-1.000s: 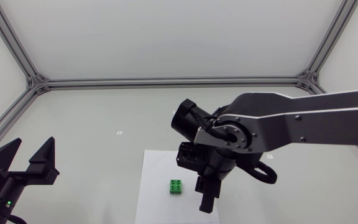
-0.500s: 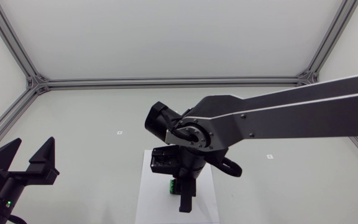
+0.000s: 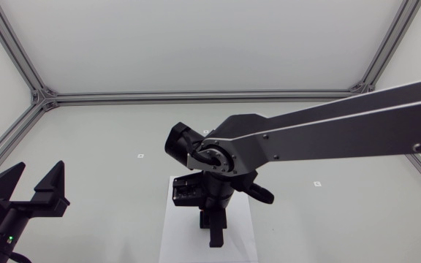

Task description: Pick up the orange 2x2 brick with the right arm and stack it on top of the green 2x2 brick in the center

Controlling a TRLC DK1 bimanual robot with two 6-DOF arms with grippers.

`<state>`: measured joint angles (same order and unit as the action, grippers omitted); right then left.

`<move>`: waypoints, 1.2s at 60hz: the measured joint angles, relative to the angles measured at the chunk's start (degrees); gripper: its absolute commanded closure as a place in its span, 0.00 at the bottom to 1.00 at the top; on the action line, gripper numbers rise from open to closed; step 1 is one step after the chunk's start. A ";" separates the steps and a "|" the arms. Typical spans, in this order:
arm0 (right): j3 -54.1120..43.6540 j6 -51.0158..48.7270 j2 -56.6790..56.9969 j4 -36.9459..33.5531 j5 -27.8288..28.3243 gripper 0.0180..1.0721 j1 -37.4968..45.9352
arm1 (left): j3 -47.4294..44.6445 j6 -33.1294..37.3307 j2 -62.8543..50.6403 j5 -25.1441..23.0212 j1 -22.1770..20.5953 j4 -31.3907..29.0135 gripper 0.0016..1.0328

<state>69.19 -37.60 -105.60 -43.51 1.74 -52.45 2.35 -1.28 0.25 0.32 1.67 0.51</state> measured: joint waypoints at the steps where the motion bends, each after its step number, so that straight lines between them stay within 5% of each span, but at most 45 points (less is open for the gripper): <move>1: 0.07 -0.11 -0.17 0.00 -0.07 0.68 0.00 | 0.00 0.02 0.00 0.00 0.00 0.00 0.04; 72: 3.23 -0.61 -2.80 -2.80 -1.99 0.68 -0.09 | 0.00 0.02 0.00 0.00 0.00 -0.02 0.04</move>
<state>72.42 -38.22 -108.40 -46.30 -0.25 -52.53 2.35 -1.26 0.25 0.32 1.67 0.49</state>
